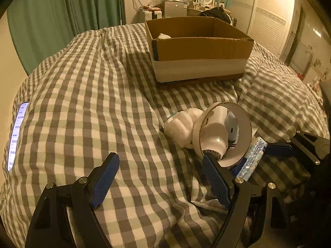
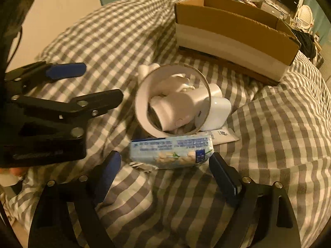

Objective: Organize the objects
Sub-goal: 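Grasp the white tape roll with the left tool while the right tool grasps the tissue pack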

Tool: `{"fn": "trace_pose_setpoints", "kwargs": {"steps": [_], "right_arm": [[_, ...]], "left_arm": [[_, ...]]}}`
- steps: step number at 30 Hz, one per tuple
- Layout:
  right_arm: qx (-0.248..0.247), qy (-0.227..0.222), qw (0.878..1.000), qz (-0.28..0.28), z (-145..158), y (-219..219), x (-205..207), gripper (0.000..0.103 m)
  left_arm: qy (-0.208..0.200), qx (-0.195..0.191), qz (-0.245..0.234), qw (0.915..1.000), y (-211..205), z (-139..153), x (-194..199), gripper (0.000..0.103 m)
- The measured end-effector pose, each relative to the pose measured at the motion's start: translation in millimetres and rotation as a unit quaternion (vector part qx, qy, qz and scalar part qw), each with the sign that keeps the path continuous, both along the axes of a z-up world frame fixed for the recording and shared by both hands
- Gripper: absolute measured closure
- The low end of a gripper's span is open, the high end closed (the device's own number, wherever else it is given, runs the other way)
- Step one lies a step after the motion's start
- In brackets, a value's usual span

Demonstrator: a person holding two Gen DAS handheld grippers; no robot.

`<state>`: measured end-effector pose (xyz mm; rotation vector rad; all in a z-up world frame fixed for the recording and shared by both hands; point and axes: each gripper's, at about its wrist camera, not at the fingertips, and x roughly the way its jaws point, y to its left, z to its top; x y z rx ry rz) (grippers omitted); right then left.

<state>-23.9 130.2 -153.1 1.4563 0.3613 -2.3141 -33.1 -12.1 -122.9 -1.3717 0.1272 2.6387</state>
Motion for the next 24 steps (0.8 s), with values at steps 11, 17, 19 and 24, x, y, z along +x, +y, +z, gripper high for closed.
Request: {"fn": "trace_pose_setpoints", "kwargs": {"steps": [11, 17, 19, 24], "right_arm": [[-0.014, 0.079, 0.995, -0.053, 45.9, 39.5, 7.6, 0.033], [-0.026, 0.082, 0.994, -0.067, 53.0, 51.9, 6.2, 0.033], [-0.024, 0.082, 0.994, -0.065, 52.4, 51.0, 6.1, 0.033], [-0.026, 0.089, 0.993, -0.067, 54.4, 49.6, 4.2, 0.033]], "left_arm": [[-0.014, 0.004, -0.026, 0.9995, 20.8, -11.4, -21.3, 0.052], [-0.036, 0.016, -0.025, 0.9989, 25.0, -22.0, -27.8, 0.089], [-0.034, 0.014, -0.025, 0.9990, 24.2, -19.4, -24.8, 0.091], [-0.034, 0.010, -0.017, 0.9992, 16.5, -9.8, -12.8, 0.093]]}}
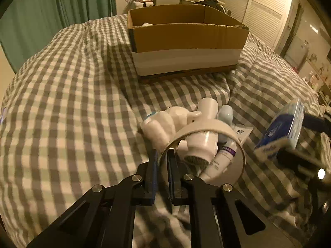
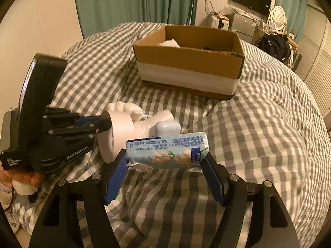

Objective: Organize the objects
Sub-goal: 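Grasp the white tape roll with the left tool while the right tool grasps the tissue pack, then carry tape roll and tissue pack into the box and release both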

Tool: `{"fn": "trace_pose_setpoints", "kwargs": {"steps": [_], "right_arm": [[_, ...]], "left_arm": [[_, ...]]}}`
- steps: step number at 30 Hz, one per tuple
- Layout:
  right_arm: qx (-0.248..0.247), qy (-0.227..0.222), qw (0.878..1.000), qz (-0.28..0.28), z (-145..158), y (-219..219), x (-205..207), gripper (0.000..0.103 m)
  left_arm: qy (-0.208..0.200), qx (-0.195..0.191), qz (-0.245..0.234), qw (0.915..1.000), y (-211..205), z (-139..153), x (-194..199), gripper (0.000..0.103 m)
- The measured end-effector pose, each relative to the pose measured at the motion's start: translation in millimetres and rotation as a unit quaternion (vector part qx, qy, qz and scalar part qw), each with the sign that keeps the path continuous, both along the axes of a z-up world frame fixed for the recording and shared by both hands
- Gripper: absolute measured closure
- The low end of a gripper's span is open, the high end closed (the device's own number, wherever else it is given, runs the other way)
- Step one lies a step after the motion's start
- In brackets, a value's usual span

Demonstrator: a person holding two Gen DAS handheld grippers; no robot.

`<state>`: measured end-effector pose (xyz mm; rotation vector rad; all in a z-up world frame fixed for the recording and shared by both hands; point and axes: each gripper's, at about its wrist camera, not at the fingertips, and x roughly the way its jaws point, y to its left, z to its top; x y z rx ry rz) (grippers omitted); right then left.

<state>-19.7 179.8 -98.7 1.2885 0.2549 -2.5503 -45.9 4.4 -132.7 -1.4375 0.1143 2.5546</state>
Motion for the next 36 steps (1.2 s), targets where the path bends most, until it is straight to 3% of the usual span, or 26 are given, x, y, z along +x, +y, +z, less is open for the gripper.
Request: {"fn": "trace_pose_setpoints", "kwargs": {"steps": [9, 13, 15, 17, 21, 22, 23, 25, 30, 36], "right_arm": [[0.000, 0.040, 0.999, -0.011, 29.4, 3.4, 16.4, 0.033], [0.002, 0.053, 0.999, -0.010, 37.9, 3.0, 23.1, 0.033], [0.002, 0.057, 0.998, -0.008, 39.5, 2.1, 25.1, 0.033], [0.001, 0.057, 0.998, -0.008, 39.0, 2.1, 25.2, 0.033], [-0.003, 0.047, 0.999, -0.007, 31.2, 4.1, 21.4, 0.033], [-0.004, 0.043, 0.999, -0.007, 28.1, 5.2, 19.9, 0.033], [-0.006, 0.040, 0.999, -0.007, 25.6, 7.2, 19.1, 0.033], [-0.007, 0.032, 0.999, -0.011, 20.1, 10.2, 15.2, 0.033], [-0.012, 0.023, 0.999, -0.019, 15.2, 18.5, 10.2, 0.033], [-0.011, 0.045, 0.999, -0.024, 33.2, 19.9, 16.1, 0.033]], "left_arm": [[0.010, -0.004, -0.008, 0.9999, -1.8, 13.4, 18.0, 0.093], [-0.011, 0.009, -0.004, 0.9999, -4.1, 5.3, 12.9, 0.090], [-0.016, 0.008, 0.001, 0.9998, -5.0, 2.8, 11.5, 0.077], [-0.016, 0.007, 0.003, 0.9998, -4.7, 0.9, 9.4, 0.046], [-0.014, -0.003, -0.003, 0.9999, 1.1, -9.1, -1.7, 0.045], [-0.017, -0.006, -0.006, 0.9998, 3.3, -13.8, -5.6, 0.048], [-0.020, -0.010, -0.010, 0.9997, 5.7, -18.7, -8.9, 0.069], [-0.033, -0.018, -0.013, 0.9992, 9.1, -27.3, -14.3, 0.095], [-0.001, -0.031, -0.012, 0.9994, 12.1, -11.9, -5.3, 0.098], [0.039, -0.028, -0.006, 0.9988, 5.0, 32.5, 10.5, 0.098]]}}
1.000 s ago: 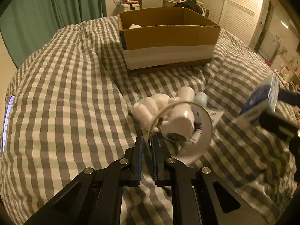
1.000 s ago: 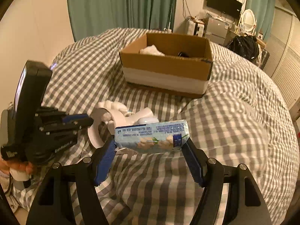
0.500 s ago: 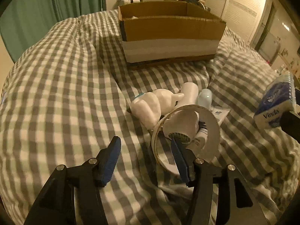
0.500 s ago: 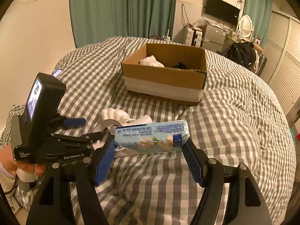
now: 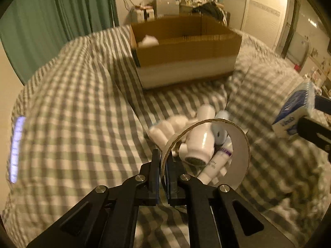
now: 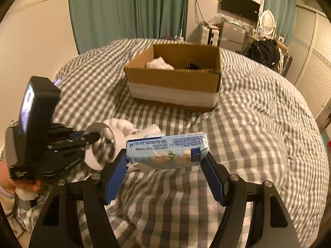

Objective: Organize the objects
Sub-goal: 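Carry tape roll and tissue pack into the box and release both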

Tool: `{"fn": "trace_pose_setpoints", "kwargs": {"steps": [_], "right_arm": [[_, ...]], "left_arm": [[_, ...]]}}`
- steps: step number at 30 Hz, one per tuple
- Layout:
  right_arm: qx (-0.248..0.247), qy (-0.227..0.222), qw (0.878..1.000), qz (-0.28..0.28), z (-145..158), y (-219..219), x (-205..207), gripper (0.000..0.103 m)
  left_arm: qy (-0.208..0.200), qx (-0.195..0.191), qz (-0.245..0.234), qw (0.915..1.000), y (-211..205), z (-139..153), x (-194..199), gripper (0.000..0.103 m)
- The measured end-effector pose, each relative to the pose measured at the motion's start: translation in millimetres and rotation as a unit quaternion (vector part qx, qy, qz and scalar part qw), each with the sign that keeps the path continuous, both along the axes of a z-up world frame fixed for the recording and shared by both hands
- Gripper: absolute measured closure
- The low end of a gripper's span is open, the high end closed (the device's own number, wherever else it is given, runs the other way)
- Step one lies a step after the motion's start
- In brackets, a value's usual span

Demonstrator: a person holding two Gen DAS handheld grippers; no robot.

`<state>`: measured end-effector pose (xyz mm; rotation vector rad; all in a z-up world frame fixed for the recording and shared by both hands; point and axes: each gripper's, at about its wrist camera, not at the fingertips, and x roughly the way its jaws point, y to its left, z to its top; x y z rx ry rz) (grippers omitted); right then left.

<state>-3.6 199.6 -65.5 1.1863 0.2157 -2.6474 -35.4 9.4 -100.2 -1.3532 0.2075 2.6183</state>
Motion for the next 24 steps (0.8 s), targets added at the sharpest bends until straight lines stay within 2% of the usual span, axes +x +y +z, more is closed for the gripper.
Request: {"fn": "trace_pose_setpoints", "kwargs": {"steps": [5, 9, 14, 19, 24], "right_arm": [[0.002, 0.041, 0.999, 0.005, 33.8, -4.1, 8.1, 0.033], [0.006, 0.076, 0.997, 0.015, 63.4, -9.3, 5.1, 0.033], [0.006, 0.112, 0.993, 0.025, 98.4, -15.1, -17.8, 0.033], [0.002, 0.135, 0.990, 0.027, 123.3, -18.8, -60.5, 0.033], [-0.003, 0.133, 0.991, 0.026, 127.5, -17.9, -117.6, 0.033]], "left_arm": [[0.056, -0.001, -0.001, 0.9984, -9.6, 53.3, -2.7, 0.098], [0.097, -0.004, 0.002, 0.9953, -14.5, 94.3, -20.3, 0.098], [0.134, -0.009, 0.006, 0.9909, -12.5, 129.8, -55.6, 0.098], [0.145, -0.006, 0.010, 0.9894, -9.1, 144.0, -101.3, 0.098], [0.139, -0.006, 0.014, 0.9901, -3.5, 136.2, -151.1, 0.098]]}}
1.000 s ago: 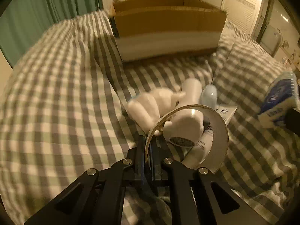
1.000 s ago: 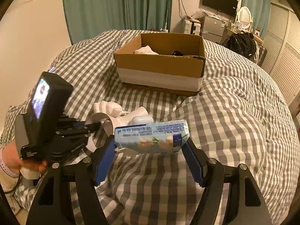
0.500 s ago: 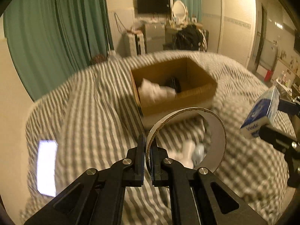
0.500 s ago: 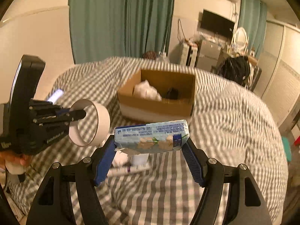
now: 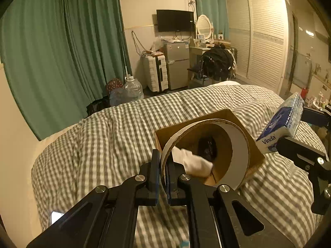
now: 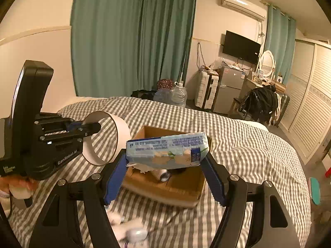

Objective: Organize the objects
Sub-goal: 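Carry tape roll and tissue pack into the box and release both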

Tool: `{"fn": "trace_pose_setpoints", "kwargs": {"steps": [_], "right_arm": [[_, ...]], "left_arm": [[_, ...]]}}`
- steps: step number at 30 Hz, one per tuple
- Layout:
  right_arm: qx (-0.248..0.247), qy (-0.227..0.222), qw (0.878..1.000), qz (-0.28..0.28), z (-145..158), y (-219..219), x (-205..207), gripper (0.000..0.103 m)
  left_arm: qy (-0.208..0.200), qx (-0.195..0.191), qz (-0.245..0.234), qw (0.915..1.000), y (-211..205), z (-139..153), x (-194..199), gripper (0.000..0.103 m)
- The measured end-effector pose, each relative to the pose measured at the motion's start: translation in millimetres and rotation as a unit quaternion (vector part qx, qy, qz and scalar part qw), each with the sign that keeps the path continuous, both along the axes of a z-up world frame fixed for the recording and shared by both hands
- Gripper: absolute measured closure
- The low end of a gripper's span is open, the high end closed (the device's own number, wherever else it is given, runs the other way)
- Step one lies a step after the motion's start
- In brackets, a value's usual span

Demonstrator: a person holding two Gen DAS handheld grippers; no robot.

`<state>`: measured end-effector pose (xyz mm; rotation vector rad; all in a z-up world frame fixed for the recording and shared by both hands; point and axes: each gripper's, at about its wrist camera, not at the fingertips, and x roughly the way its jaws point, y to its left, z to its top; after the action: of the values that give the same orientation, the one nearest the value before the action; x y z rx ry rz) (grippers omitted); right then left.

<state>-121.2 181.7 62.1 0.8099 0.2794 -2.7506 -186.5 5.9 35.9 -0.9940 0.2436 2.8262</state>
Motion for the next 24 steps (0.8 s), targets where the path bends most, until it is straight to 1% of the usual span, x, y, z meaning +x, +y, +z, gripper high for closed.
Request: {"fn": "trace_pose_setpoints", "kwargs": {"steps": [4, 8, 11, 13, 16, 18, 19, 21, 22, 23, 24], "right_arm": [[-0.007, -0.015, 1.000, -0.008, -13.2, 4.8, -50.2, 0.033], [-0.018, -0.041, 0.999, -0.016, -37.8, 13.0, -101.4, 0.033], [-0.021, -0.060, 0.998, -0.018, -56.5, 20.8, -131.5, 0.033], [-0.018, -0.071, 0.997, -0.014, -67.5, 22.4, -147.0, 0.033], [-0.016, -0.076, 0.997, -0.018, -81.5, 26.9, -162.1, 0.032], [-0.024, -0.081, 0.996, -0.017, -89.4, 29.2, -166.3, 0.031], [-0.026, -0.083, 0.996, -0.017, -92.3, 30.0, -166.0, 0.030], [-0.027, -0.083, 0.996, -0.023, -94.7, 32.2, -165.8, 0.022], [-0.027, -0.079, 0.996, -0.027, -92.8, 33.6, -164.7, 0.021], [-0.029, -0.074, 0.996, -0.030, -90.0, 34.9, -162.1, 0.020], [-0.034, -0.067, 0.997, -0.032, -84.4, 36.2, -158.4, 0.017]], "left_arm": [[-0.018, -0.001, 0.000, 0.9998, 10.2, -18.0, -42.2, 0.098], [-0.043, -0.006, -0.002, 0.9991, 21.0, -48.3, -76.3, 0.098], [-0.058, -0.009, -0.008, 0.9982, 25.8, -69.2, -96.4, 0.098], [-0.067, -0.013, -0.016, 0.9976, 30.9, -82.1, -104.8, 0.098], [-0.072, -0.018, -0.025, 0.9969, 36.5, -92.9, -109.9, 0.098], [-0.078, -0.019, -0.028, 0.9964, 38.3, -95.9, -114.3, 0.095], [-0.082, -0.021, -0.029, 0.9960, 38.6, -96.8, -114.8, 0.092], [-0.090, -0.020, -0.027, 0.9954, 39.3, -96.9, -115.9, 0.082], [-0.095, -0.018, -0.027, 0.9949, 38.9, -95.9, -114.5, 0.066], [-0.099, -0.016, -0.026, 0.9946, 38.0, -94.2, -111.5, 0.040], [-0.097, -0.017, -0.022, 0.9949, 37.3, -89.9, -106.5, 0.030]]}}
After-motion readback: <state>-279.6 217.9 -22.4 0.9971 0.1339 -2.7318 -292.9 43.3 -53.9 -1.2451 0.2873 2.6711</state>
